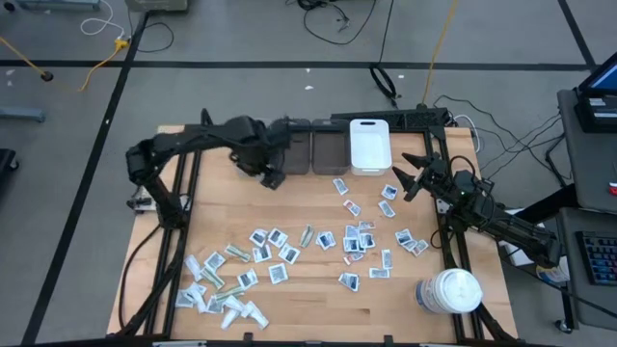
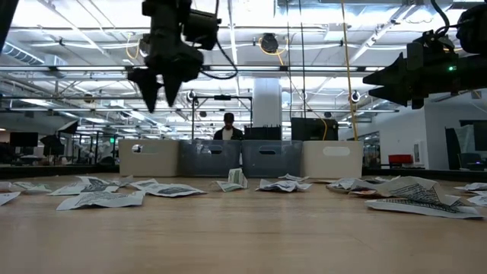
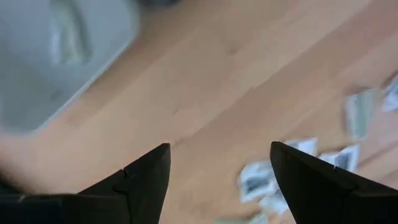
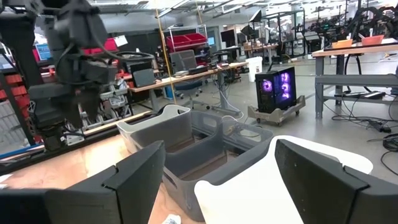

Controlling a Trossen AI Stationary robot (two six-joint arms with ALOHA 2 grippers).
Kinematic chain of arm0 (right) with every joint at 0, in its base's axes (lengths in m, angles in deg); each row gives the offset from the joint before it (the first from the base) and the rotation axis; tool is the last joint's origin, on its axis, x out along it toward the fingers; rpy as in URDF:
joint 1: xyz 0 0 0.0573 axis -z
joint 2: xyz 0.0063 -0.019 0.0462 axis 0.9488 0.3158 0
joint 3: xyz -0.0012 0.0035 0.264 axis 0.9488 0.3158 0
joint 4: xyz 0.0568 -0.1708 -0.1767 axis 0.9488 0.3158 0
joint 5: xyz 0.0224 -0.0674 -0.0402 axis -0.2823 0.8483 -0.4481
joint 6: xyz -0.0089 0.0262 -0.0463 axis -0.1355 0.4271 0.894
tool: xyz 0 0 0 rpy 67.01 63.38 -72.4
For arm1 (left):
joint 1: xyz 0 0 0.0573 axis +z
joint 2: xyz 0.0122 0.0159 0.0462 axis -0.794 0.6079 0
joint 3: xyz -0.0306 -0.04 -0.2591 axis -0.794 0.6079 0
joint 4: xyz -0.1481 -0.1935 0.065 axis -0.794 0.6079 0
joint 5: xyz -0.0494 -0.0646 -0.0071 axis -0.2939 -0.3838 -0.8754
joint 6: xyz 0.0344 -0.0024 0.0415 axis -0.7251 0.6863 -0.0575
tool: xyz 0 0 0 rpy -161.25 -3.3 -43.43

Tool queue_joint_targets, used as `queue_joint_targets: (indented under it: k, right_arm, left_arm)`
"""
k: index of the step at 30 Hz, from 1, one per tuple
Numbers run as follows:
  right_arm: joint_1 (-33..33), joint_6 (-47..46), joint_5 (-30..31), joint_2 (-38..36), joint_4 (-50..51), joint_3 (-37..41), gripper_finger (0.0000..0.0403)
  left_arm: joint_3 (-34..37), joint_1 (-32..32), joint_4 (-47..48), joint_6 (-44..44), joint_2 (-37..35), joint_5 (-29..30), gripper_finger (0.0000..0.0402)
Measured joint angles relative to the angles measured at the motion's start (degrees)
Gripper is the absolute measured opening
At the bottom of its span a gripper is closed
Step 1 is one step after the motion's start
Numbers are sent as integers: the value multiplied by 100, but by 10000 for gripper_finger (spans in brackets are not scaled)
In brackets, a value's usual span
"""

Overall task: Pick & Place First Aid Supplies
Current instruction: Put the bandage into the gray bin

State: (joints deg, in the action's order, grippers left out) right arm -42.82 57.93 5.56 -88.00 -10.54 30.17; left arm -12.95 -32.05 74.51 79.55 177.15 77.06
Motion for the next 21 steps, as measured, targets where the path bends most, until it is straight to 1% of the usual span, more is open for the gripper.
queue_joint_targets:
  k: [5, 12, 21]
  right_arm:
    - [1, 0, -1, -1, 1, 0, 297]
    - [0, 0, -1, -1, 1, -2, 297]
    - [0, 0, -1, -1, 1, -2, 297]
  left_arm:
    - [-542, -495, -45, 276, 436, 3, 264]
    - [-1464, -1081, -58, 367, 1038, 4, 251]
    - [-2317, -1766, 60, 607, 1638, -3, 261]
